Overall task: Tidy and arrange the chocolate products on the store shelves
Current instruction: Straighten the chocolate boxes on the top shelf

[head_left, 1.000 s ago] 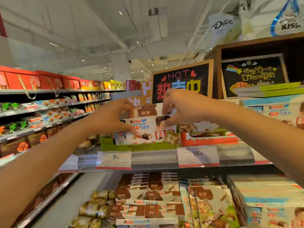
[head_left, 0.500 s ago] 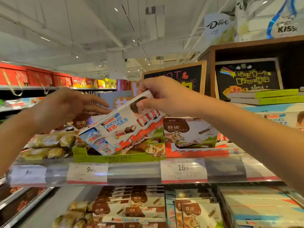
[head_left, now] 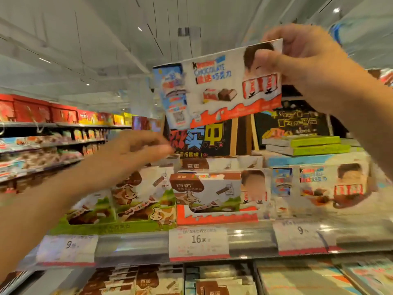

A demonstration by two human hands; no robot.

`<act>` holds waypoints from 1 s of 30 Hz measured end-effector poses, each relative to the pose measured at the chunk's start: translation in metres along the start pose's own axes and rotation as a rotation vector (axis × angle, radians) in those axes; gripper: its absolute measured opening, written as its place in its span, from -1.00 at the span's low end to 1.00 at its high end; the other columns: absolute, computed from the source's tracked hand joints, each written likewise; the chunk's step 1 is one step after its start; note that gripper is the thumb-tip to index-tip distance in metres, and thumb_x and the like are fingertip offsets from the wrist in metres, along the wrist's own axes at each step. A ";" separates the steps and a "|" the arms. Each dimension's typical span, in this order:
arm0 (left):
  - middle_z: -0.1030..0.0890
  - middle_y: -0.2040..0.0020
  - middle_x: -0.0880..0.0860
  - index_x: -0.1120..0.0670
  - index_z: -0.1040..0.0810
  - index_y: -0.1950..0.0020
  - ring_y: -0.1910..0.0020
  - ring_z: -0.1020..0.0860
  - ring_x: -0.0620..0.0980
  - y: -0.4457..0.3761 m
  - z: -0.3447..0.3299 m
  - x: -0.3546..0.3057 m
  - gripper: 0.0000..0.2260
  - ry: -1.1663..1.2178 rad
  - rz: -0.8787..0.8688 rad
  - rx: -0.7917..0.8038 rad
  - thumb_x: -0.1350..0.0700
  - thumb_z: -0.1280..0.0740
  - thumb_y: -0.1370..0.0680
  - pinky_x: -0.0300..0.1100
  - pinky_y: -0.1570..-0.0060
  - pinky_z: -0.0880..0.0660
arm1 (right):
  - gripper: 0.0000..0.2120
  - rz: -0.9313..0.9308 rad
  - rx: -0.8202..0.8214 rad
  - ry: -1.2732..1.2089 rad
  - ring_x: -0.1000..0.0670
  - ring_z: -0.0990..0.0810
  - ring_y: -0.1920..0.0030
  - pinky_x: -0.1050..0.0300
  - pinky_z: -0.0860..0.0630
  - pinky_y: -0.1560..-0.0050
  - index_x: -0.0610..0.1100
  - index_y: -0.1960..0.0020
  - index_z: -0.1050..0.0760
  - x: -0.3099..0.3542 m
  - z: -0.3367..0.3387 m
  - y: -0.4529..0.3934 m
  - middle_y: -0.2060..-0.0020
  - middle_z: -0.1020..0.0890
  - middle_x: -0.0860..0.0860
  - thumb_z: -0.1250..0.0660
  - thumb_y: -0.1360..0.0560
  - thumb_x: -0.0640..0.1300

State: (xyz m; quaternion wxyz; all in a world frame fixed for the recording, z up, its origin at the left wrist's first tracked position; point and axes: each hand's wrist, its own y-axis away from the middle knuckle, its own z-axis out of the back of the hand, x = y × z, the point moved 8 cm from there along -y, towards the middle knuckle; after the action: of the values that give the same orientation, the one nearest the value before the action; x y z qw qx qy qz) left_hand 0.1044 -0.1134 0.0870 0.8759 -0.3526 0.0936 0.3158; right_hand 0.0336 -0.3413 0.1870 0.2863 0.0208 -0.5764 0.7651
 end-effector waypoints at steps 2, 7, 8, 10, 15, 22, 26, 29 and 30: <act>-0.52 -0.09 -0.30 -0.21 -0.54 0.01 -0.09 -0.48 -0.32 0.001 -0.030 -0.033 -0.57 -0.078 -0.054 0.104 -0.33 -0.40 -0.20 -0.35 -0.07 -0.43 | -0.95 -0.049 -0.047 0.009 0.09 -0.68 0.15 0.23 -0.61 0.15 -0.02 0.10 -0.47 -0.010 0.018 0.004 0.27 -0.68 0.08 -0.27 -0.53 -0.14; -0.58 -0.03 -0.07 -0.05 -0.52 0.23 -0.01 -0.51 -0.18 -0.013 -0.063 -0.037 -0.78 -0.292 -0.056 0.209 -0.10 -0.50 -0.31 -0.24 0.05 -0.44 | -0.94 -0.162 -0.051 0.050 0.08 -0.68 0.22 0.07 -0.64 0.16 -0.01 0.10 -0.49 -0.030 0.028 0.021 0.25 -0.69 0.04 -0.29 -0.52 -0.15; -0.60 0.02 0.01 0.02 -0.54 0.20 0.04 -0.54 -0.10 -0.016 -0.061 -0.034 -0.77 -0.268 -0.043 0.197 -0.08 -0.48 -0.34 -0.15 0.08 -0.46 | -0.92 -0.159 -0.049 0.058 0.09 -0.68 0.24 0.07 -0.62 0.15 -0.01 0.11 -0.50 -0.030 0.030 0.025 0.27 -0.69 0.05 -0.29 -0.52 -0.17; -0.63 0.06 0.11 0.13 -0.59 0.06 0.12 -0.59 0.00 -0.020 -0.052 -0.027 -0.68 -0.151 0.015 0.180 -0.06 -0.48 -0.36 -0.05 0.11 -0.52 | -0.92 -0.154 -0.048 0.094 0.06 -0.67 0.24 0.02 -0.60 0.10 -0.04 0.11 -0.51 -0.030 0.035 0.032 0.26 -0.68 0.02 -0.29 -0.51 -0.19; -0.68 0.09 0.08 0.06 -0.63 0.03 0.15 -0.66 0.06 -0.020 -0.012 -0.017 -0.59 0.194 0.073 0.057 -0.06 -0.50 -0.18 -0.17 0.25 -0.60 | -0.91 -0.167 -0.016 0.262 -0.06 -0.66 0.21 -0.06 -0.59 0.13 -0.11 0.04 -0.53 -0.029 0.044 0.040 0.20 -0.66 -0.06 -0.30 -0.51 -0.12; -0.67 0.17 0.21 -0.02 -0.66 0.04 0.25 -0.63 0.15 0.003 0.031 0.006 -0.41 0.391 0.143 -0.109 -0.15 -0.63 0.01 -0.20 0.40 -0.54 | -0.87 -0.216 0.090 0.280 -0.03 -0.66 0.17 -0.15 -0.60 0.10 -0.14 0.02 -0.53 -0.045 0.009 0.051 0.20 -0.66 -0.07 -0.31 -0.49 -0.09; -0.68 0.14 0.20 0.01 -0.66 0.02 0.26 -0.66 0.12 0.019 0.052 0.017 -0.36 0.405 0.168 -0.200 -0.11 -0.65 0.06 -0.19 0.40 -0.58 | -0.87 -0.197 0.068 0.271 -0.04 -0.64 0.15 -0.17 -0.58 0.10 -0.12 0.05 -0.51 -0.058 -0.020 0.061 0.19 -0.65 -0.05 -0.33 -0.47 -0.07; -0.68 0.09 0.17 0.02 -0.66 0.01 0.21 -0.67 0.11 0.028 0.068 0.026 -0.32 0.440 0.192 -0.276 -0.09 -0.65 0.09 -0.17 0.35 -0.60 | -0.92 -0.200 0.090 0.249 -0.03 -0.62 0.14 -0.16 -0.57 0.10 -0.05 0.11 -0.46 -0.071 -0.042 0.070 0.19 -0.63 -0.02 -0.34 -0.46 -0.06; -0.68 0.07 0.18 0.01 -0.66 0.01 0.17 -0.66 0.13 0.030 0.071 0.029 -0.32 0.431 0.201 -0.284 -0.10 -0.65 0.09 -0.13 0.29 -0.62 | -0.92 -0.195 0.093 0.252 -0.02 -0.62 0.14 -0.13 -0.58 0.12 -0.02 0.13 -0.44 -0.074 -0.046 0.072 0.19 -0.63 -0.01 -0.34 -0.46 -0.06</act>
State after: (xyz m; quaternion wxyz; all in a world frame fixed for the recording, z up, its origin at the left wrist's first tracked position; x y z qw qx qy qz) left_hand 0.1047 -0.0349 0.1109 0.7420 -0.5198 0.2669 0.3287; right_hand 0.0755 -0.3432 0.0818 0.4282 -0.0063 -0.4951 0.7559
